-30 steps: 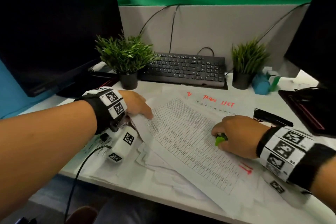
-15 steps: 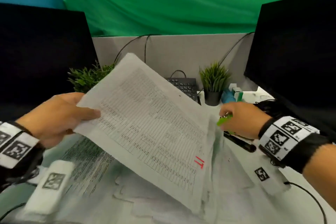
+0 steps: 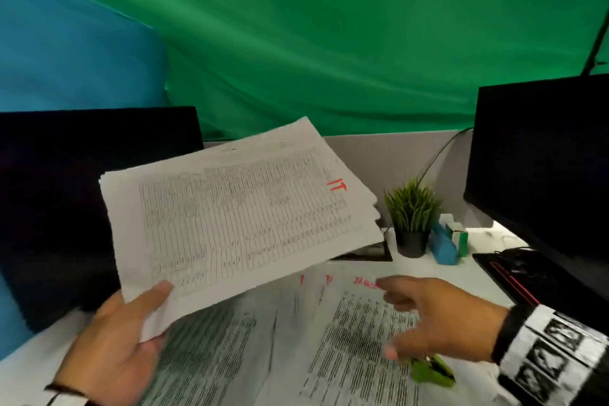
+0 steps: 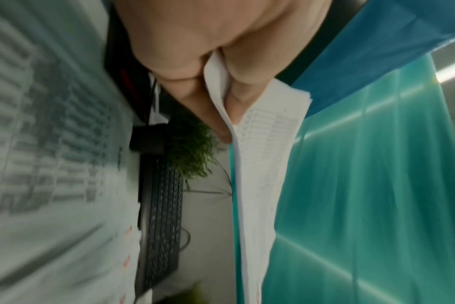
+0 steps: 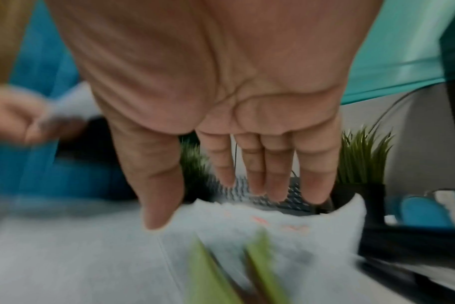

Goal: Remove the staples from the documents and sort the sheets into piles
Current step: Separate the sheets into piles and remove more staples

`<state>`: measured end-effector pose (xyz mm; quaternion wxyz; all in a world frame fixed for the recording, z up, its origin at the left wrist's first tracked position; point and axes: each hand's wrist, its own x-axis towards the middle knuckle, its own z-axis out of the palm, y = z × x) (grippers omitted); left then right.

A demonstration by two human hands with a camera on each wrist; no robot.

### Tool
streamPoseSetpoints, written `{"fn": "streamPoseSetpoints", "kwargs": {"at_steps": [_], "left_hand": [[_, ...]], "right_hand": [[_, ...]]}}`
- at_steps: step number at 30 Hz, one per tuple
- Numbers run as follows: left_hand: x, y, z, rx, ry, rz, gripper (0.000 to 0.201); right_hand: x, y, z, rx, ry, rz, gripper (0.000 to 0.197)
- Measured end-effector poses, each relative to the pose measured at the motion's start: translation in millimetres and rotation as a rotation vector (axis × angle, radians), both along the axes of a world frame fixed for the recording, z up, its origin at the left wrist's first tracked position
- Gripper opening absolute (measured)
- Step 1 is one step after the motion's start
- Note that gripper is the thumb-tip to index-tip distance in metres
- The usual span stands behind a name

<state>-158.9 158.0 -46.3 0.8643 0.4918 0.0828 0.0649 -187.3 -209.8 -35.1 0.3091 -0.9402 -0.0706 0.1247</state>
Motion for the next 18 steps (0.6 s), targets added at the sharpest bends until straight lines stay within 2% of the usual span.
{"fn": "streamPoseSetpoints", "kwargs": {"at_steps": [1,3,6,8,10,11,12,14,16,18], "left_hand": [[1,-14,0,-0.054,-0.012,0.035,0.034],[1,-39,-1,-0.162,0.001,0.063,0.03],[-8,-85,4,-0.219,0.041,-0.055,0.027],[-10,-109,-1,-0.175,0.077,-0.13,0.025],[-12,-123,-5,-0.14,0.105,-0.221,0.024],[-9,-122,-8,-0.108,0.105,-0.229,0.019],[-6,-119,-8,-0.078,0.108,-0.208,0.012],[6,-99,-3,0.002,0.088,-0.114,0.007],[14,-78,9,0.158,-0.018,-0.102,0.027],[12,-71,30,0.334,-0.14,-0.285,0.039]], "right_hand": [[-8,14,11,0.33,0.047,-0.023,0.126],[-15,46,19,0.858,0.073,-0.099,0.105],[0,80,23,1.311,-0.074,-0.211,0.057],[22,81,33,1.511,-0.169,-0.377,0.038],[37,65,44,1.526,-0.256,-0.541,0.04],[39,53,49,1.461,-0.311,-0.585,0.046],[41,41,52,1.388,-0.367,-0.602,0.047],[37,19,60,1.301,-0.401,-0.556,0.033],[27,-1,62,1.218,-0.383,-0.464,0.03],[17,-12,58,1.103,-0.339,-0.375,0.031]]}}
